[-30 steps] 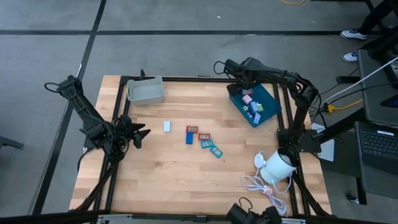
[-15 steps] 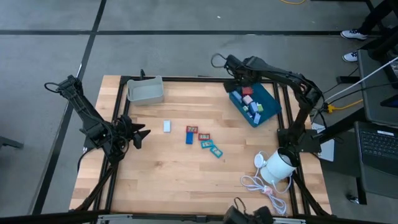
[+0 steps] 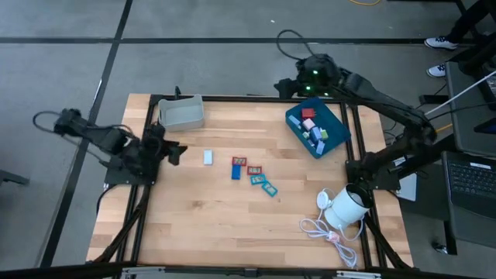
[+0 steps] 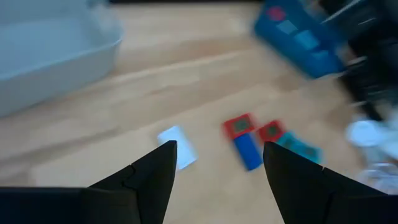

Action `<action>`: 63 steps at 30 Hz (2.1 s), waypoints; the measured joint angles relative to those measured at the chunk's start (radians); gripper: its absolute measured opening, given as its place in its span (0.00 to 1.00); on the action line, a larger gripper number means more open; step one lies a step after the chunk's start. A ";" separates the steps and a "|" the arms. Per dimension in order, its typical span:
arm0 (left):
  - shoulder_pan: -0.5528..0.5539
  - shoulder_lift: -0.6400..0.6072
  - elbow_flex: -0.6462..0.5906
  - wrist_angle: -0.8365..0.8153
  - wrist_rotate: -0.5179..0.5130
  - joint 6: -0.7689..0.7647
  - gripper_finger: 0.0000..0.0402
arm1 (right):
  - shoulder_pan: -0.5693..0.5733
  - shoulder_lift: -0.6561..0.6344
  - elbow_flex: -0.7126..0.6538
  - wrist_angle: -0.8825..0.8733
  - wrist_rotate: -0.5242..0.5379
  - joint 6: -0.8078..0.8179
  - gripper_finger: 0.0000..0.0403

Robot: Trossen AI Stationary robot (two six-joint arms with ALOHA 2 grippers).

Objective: Pick & Place Office items
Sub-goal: Put the white digital timer into the gray bin

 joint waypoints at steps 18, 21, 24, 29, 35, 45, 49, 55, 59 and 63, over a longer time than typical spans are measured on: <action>0.562 0.747 0.200 0.236 0.479 0.184 0.58 | 0.004 -0.060 0.000 -0.006 -0.262 -0.314 0.67; 0.595 0.859 0.264 0.208 0.528 0.184 0.59 | -0.005 -0.060 0.000 -0.006 -0.328 -0.368 0.67; 0.612 0.948 0.307 0.160 0.569 0.174 0.59 | -0.017 -0.060 0.000 -0.006 -0.410 -0.400 0.67; 0.619 1.013 0.313 0.146 0.623 0.173 0.59 | -0.029 -0.060 0.000 -0.006 -0.491 -0.442 0.67; 0.619 1.019 0.313 0.148 0.614 0.088 0.71 | -0.036 -0.060 0.000 -0.006 -0.561 -0.470 0.67; 0.619 1.019 0.313 0.045 0.596 0.005 0.81 | -0.036 -0.061 0.000 -0.011 -0.625 -0.494 0.67; 0.619 1.020 0.313 0.058 0.584 0.004 0.80 | -0.036 -0.061 0.000 -0.013 -0.628 -0.495 0.67; 0.619 1.089 0.313 0.088 0.621 -0.002 0.79 | -0.036 -0.061 0.000 -0.015 -0.628 -0.495 0.67; 0.618 1.146 0.316 0.115 0.650 0.024 0.79 | -0.036 -0.061 0.000 -0.026 -0.628 -0.493 0.67; 0.619 1.168 0.317 0.117 0.653 0.019 0.79 | -0.036 -0.061 0.000 -0.035 -0.628 -0.491 0.67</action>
